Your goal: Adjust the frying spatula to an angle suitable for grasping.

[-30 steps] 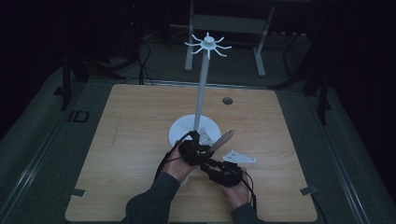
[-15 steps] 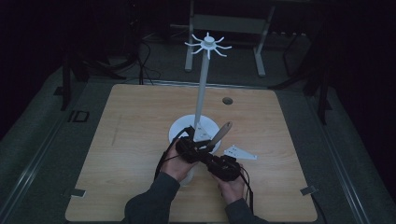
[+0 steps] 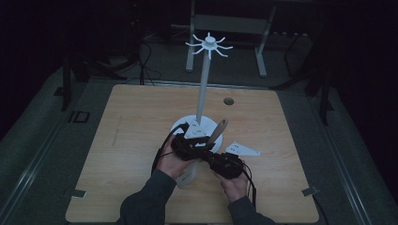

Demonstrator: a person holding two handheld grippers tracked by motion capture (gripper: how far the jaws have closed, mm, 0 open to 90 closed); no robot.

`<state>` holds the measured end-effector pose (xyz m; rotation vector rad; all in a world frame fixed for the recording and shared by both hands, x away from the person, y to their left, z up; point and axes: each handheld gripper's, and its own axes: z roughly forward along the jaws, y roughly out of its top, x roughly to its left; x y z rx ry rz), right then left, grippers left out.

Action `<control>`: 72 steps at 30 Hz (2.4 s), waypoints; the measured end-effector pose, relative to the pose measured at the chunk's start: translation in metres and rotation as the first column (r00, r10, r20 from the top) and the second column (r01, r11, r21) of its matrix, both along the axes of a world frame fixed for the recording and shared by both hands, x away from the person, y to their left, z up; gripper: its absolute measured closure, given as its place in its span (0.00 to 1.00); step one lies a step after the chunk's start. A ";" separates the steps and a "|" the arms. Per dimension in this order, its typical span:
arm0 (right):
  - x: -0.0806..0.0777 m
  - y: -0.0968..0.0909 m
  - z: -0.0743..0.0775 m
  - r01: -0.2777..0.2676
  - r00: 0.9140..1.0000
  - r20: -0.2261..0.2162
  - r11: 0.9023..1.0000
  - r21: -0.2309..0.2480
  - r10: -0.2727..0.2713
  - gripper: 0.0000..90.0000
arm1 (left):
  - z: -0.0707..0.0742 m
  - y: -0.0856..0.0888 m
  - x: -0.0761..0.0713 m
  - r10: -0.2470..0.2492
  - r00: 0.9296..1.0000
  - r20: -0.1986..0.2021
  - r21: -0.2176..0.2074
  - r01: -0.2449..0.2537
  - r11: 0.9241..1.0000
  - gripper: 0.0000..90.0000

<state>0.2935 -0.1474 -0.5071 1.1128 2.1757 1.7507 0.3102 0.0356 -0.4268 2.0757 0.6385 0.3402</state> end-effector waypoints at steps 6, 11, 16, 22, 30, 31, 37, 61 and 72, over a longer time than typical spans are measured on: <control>0.002 -0.003 0.009 -0.035 0.999 0.029 0.999 -0.030 0.036 0.89 | 0.005 0.004 0.000 -0.018 1.000 0.015 -0.025 0.019 1.000 0.79; 0.004 -0.006 0.016 -0.066 0.997 0.039 0.997 -0.049 0.068 0.89 | 0.008 0.007 0.000 -0.035 0.999 0.015 -0.054 0.036 0.998 0.80; 0.005 -0.009 0.021 -0.102 0.993 0.058 0.993 -0.054 0.105 0.89 | 0.011 0.009 -0.001 -0.049 0.998 0.026 -0.077 0.051 0.996 0.80; 0.007 -0.011 0.029 -0.113 0.990 0.077 0.991 -0.073 0.119 0.89 | 0.016 0.009 -0.005 -0.024 0.998 0.061 -0.089 0.029 0.996 0.81; 0.007 -0.013 0.036 -0.082 0.990 0.104 0.992 -0.092 0.092 0.86 | 0.022 0.007 -0.009 0.006 0.995 0.099 -0.090 0.003 0.996 0.82; 0.007 -0.013 0.037 -0.075 0.991 0.104 0.993 -0.092 0.084 0.85 | 0.022 0.007 -0.010 0.009 0.995 0.102 -0.091 0.000 0.996 0.82; 0.008 -0.017 0.038 -0.047 0.992 0.108 0.994 -0.095 0.057 0.82 | 0.025 0.007 -0.011 0.026 0.993 0.114 -0.109 -0.014 0.994 0.82; 0.008 -0.026 0.032 0.012 0.995 0.101 0.995 -0.101 -0.002 0.62 | 0.042 0.014 -0.018 0.171 0.969 0.178 -0.215 -0.131 0.968 0.82; 0.000 -0.049 0.018 0.025 0.996 0.088 0.988 -0.154 -0.011 0.60 | 0.051 0.017 -0.017 0.240 0.951 0.195 -0.247 -0.189 0.950 0.82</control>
